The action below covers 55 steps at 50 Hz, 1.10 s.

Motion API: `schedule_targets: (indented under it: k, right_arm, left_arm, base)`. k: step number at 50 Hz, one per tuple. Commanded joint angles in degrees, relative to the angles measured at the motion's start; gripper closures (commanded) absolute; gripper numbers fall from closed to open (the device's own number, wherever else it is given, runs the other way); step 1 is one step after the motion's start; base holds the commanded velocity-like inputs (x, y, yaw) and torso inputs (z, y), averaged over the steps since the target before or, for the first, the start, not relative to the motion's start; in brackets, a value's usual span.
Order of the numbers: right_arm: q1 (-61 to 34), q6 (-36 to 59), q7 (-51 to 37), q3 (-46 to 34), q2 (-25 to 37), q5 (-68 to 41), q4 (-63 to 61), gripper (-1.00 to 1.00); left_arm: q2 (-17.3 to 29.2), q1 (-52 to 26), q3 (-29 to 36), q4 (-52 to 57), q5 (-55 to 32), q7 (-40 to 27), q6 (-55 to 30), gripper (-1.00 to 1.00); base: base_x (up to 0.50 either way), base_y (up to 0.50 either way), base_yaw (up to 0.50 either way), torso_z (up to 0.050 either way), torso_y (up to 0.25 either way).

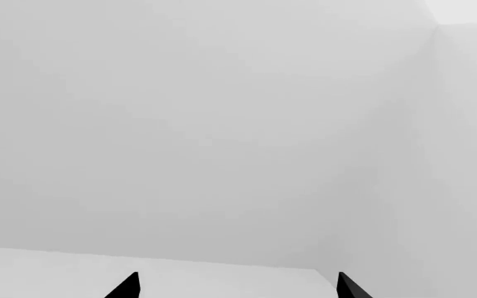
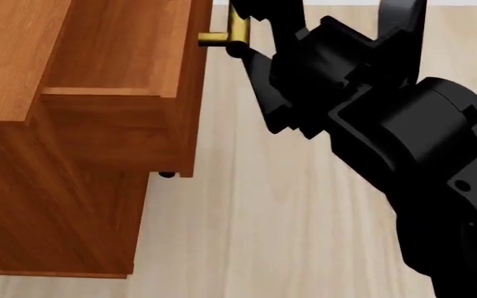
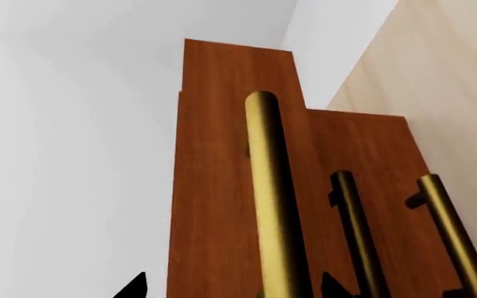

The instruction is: Close the bottom drawer of the cabinet and open the top drawer.

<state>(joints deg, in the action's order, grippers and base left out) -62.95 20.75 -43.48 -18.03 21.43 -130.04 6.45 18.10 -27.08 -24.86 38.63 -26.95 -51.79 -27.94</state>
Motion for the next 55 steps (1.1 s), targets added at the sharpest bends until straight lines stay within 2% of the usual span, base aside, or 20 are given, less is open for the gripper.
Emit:
schedule_targets:
  k: [1, 20, 25, 39, 55]
  right_arm:
    - [-0.79, -1.89, 1.34, 2.00, 0.65, 0.77, -0.31, -1.00]
    - [2.08, -4.87, -0.67, 1.55, 1.03, 2.73, 1.32, -1.00]
    - [2.43, -6.78, -0.62, 1.42, 1.83, 6.27, 0.69, -1.00]
    - [-7.76, -2.17, -5.93, -4.69, 8.80, 19.69, -4.65, -1.00]
    - [-19.55, 11.11, -8.58, -13.21, 9.04, 20.08, -5.96, -1.00]
  left_arm:
    - [0.14, 0.03, 0.03, 0.03, -0.11, -0.34, -0.18, -1.00]
    - [0.13, 0.25, -0.19, -0.22, -0.50, -0.28, 0.44, -1.00]
    - [0.22, 0.21, -0.06, -0.25, -0.44, -0.35, 0.47, -1.00]
    - [0.42, 0.23, 0.13, -0.11, -0.57, -0.51, 0.49, -1.00]
    - [0.54, 0.37, 0.24, -0.23, -0.75, -0.43, 0.85, -1.00]
  base:
    - [0.00, 0.00, 0.00, 0.000, 0.000]
    - [0.00, 0.00, 0.00, 0.001, 0.001]
    - [0.00, 0.00, 0.00, 0.000, 0.000]
    - [0.00, 0.00, 0.00, 0.000, 0.000]
    - [0.00, 0.00, 0.00, 0.000, 0.000]
